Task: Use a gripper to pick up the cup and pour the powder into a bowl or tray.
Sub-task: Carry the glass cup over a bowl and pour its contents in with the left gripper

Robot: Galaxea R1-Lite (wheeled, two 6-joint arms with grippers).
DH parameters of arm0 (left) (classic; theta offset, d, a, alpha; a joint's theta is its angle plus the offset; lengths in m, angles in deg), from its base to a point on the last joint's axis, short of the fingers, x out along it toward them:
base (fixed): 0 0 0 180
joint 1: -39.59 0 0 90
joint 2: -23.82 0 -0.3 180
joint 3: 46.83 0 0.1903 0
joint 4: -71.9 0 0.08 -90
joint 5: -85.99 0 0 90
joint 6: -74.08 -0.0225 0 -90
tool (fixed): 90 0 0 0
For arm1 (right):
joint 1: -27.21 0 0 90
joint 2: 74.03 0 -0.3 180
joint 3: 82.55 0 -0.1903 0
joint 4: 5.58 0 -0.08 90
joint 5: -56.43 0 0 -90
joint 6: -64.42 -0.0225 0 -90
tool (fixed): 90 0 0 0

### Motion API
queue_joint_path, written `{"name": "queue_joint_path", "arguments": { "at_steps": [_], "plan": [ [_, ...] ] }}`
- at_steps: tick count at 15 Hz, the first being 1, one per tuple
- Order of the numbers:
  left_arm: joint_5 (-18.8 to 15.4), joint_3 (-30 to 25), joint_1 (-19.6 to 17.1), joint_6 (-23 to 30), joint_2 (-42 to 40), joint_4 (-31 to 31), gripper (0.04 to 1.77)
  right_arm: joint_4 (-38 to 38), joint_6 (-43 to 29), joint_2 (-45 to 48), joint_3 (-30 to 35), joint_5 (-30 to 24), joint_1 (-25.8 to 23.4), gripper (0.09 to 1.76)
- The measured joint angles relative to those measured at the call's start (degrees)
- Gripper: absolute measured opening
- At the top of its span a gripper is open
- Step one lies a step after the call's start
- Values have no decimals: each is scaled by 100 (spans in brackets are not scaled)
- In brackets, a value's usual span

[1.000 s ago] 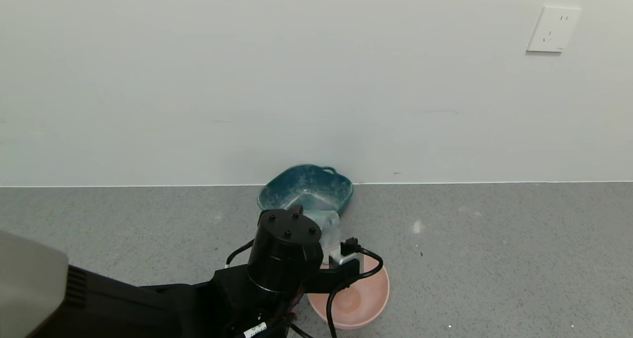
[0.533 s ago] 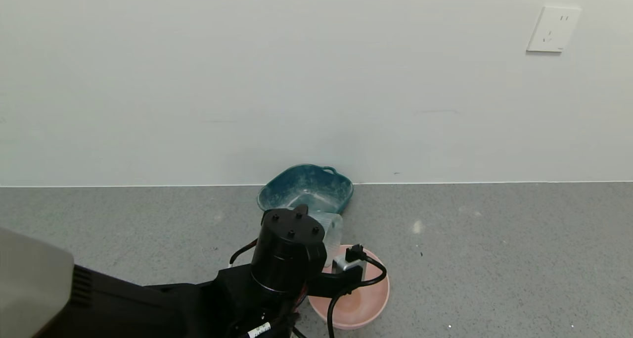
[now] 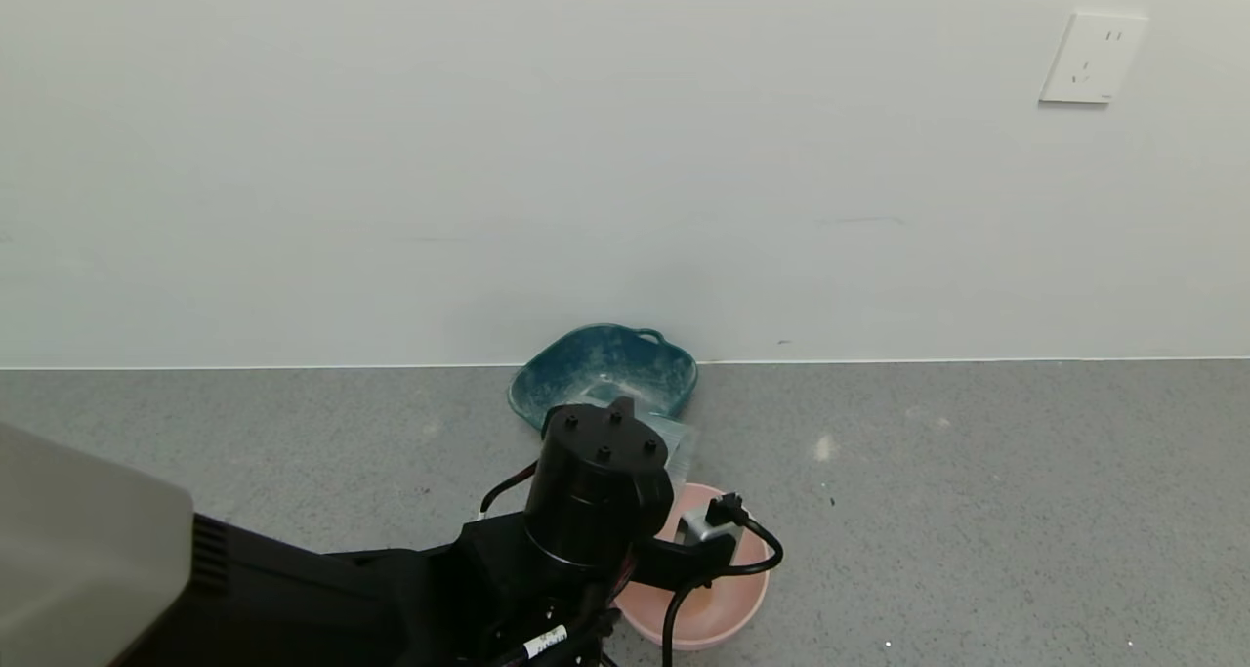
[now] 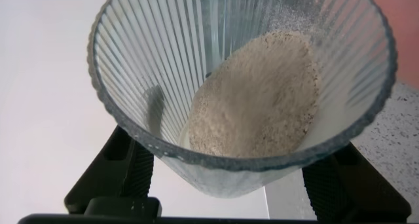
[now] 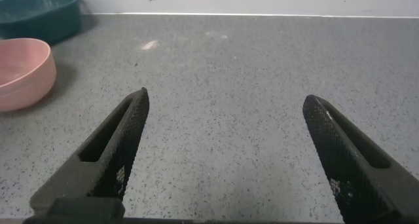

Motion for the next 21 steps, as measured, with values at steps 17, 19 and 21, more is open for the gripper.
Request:
{"name": "queue_joint_path", "arguments": {
  "at_steps": [17,19,21],
  "plan": [
    [280,96,77,-1577,78,-73,129,0,-1,0,0,2,0,171],
    [304,101,77,-1586,80,-71,129,0,-1,0,0,2,0,171],
    [311,107,77,-1585,87,-40,129,0,0,0,0,0,0,171]
  ]
}}
